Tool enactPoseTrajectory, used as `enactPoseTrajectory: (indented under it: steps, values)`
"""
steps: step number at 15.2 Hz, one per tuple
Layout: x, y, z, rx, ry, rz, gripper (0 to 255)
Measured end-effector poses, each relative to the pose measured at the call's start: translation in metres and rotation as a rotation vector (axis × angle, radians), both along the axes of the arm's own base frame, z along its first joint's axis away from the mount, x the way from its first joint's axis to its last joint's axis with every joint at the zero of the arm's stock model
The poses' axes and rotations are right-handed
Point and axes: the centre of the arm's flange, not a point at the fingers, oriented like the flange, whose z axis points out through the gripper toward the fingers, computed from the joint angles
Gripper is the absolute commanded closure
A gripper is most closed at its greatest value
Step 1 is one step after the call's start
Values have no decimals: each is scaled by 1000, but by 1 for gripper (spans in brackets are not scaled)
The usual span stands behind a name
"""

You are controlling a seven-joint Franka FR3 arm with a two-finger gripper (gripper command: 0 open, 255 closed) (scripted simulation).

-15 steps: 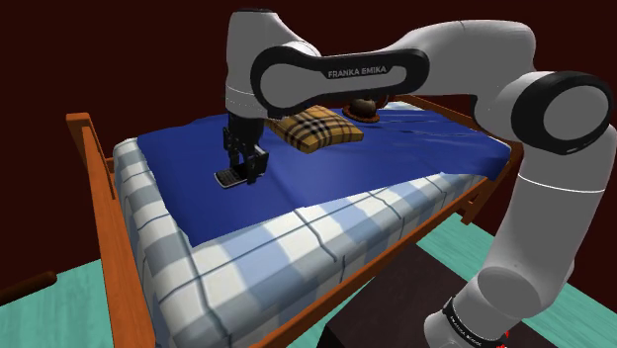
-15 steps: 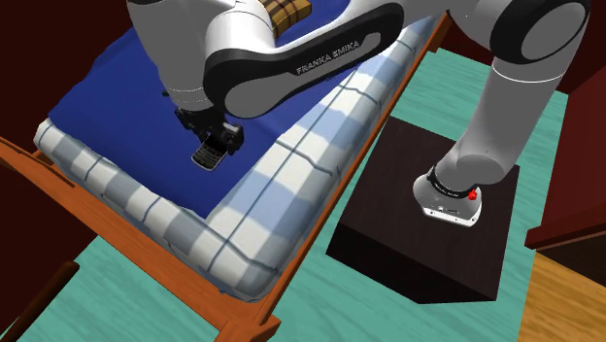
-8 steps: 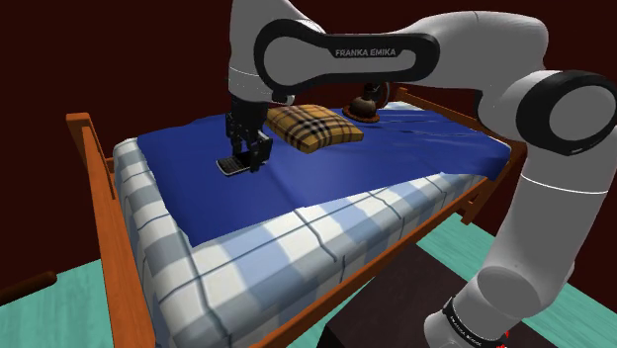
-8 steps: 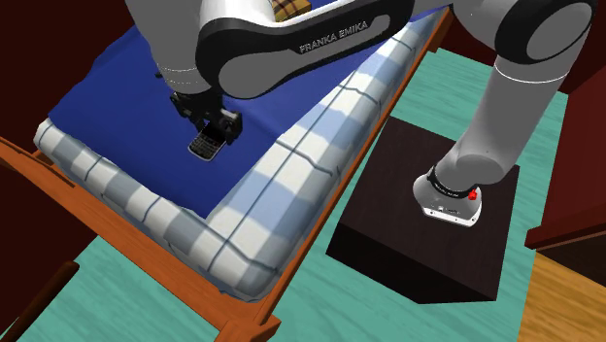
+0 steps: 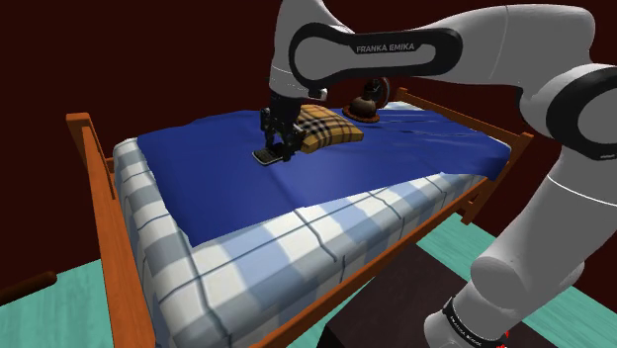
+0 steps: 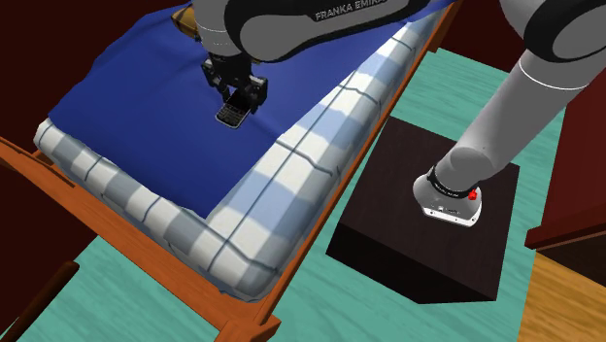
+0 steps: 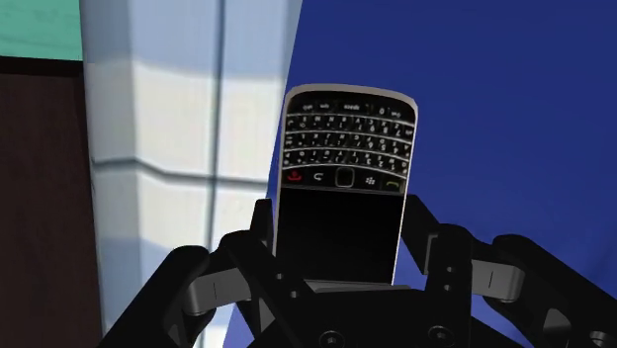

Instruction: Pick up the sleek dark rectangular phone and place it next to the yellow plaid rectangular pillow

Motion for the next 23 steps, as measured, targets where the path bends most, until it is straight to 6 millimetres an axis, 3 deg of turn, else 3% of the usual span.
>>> enactPoseTrajectory:
  steps: [23]
  values:
    - [0, -305, 2, 1, 0, -1, 255]
